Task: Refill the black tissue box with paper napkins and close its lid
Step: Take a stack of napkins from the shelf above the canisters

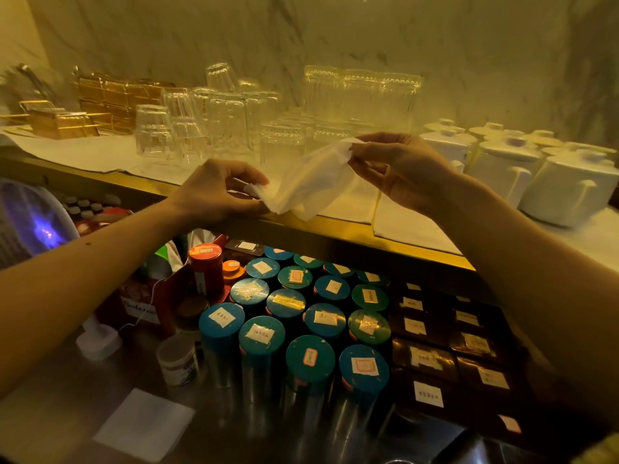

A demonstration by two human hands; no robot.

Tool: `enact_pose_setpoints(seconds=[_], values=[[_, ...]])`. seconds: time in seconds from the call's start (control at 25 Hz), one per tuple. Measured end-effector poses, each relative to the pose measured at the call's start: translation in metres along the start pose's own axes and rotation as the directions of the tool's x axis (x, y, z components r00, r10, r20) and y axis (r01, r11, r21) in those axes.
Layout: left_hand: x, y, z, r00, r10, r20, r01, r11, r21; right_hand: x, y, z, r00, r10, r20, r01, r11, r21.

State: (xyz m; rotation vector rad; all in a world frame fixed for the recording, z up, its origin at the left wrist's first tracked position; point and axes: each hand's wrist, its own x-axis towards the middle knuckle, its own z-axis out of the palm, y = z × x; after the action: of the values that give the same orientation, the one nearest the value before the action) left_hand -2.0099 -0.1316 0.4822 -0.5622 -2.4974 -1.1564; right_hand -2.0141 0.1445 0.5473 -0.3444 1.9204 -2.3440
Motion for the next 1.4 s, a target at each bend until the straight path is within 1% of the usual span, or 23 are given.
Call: enact_pose_setpoints(seconds=[0.16, 0.32, 0.48, 0.6, 0.68, 0.8, 0.92, 1.0, 1.08, 1.16, 1.24, 1.32, 1.4], values=[[-0.021, 0.002, -0.008, 0.999, -0.040, -0.024, 0.037, 0.994, -0.099, -0.010, -0.014, 0.037, 0.998, -0.049, -0.028, 0.051, 0.995, 0.082], [-0.054, -0.001, -0.020, 0.997, -0.055, -0.062, 0.042, 0.980, -0.192, -0.023, -0.023, 0.095, 0.996, -0.089, -0.022, 0.090, 0.994, 0.056], [-0.092, -0.005, -0.034, 0.976, -0.099, -0.192, 0.051, 0.969, -0.241, -0.037, -0.023, 0.152, 0.993, -0.113, 0.013, 0.113, 0.994, 0.010], [-0.124, -0.007, -0.051, 0.943, -0.148, -0.299, 0.062, 0.958, -0.278, -0.047, -0.017, 0.197, 0.992, -0.110, 0.055, 0.110, 0.994, -0.009], [-0.148, -0.009, -0.061, 0.913, -0.175, -0.367, 0.077, 0.961, -0.267, -0.053, -0.010, 0.227, 0.992, -0.096, 0.085, 0.096, 0.995, 0.000], [-0.182, -0.013, -0.075, 0.852, -0.185, -0.489, 0.109, 0.978, -0.179, -0.064, 0.000, 0.269, 0.990, -0.063, 0.129, 0.058, 0.997, 0.040], [-0.216, -0.025, -0.098, 0.778, -0.262, -0.570, 0.188, 0.964, -0.187, -0.076, 0.012, 0.305, 0.978, -0.035, 0.203, 0.021, 0.997, 0.073], [-0.241, -0.038, -0.116, 0.747, -0.260, -0.612, 0.229, 0.965, -0.131, -0.079, 0.023, 0.319, 0.959, -0.050, 0.279, 0.056, 0.998, -0.011], [-0.276, -0.047, -0.139, 0.709, -0.217, -0.671, 0.284, 0.959, -0.010, -0.082, 0.038, 0.334, 0.928, -0.090, 0.361, 0.141, 0.983, -0.119], [-0.322, -0.051, -0.163, 0.678, -0.128, -0.724, 0.324, 0.936, 0.138, -0.091, 0.057, 0.351, 0.886, -0.095, 0.454, 0.192, 0.966, -0.172], [-0.371, -0.057, -0.187, 0.681, -0.047, -0.731, 0.336, 0.907, 0.254, -0.100, 0.079, 0.372, 0.827, -0.084, 0.556, 0.242, 0.946, -0.217], [-0.425, -0.060, -0.208, 0.689, -0.057, -0.722, 0.374, 0.882, 0.287, -0.111, 0.103, 0.396, 0.750, -0.081, 0.656, 0.313, 0.918, -0.245], [-0.477, -0.055, -0.225, 0.686, -0.039, -0.726, 0.441, 0.816, 0.373, -0.127, 0.124, 0.427, 0.681, -0.080, 0.728, 0.342, 0.914, -0.220]])
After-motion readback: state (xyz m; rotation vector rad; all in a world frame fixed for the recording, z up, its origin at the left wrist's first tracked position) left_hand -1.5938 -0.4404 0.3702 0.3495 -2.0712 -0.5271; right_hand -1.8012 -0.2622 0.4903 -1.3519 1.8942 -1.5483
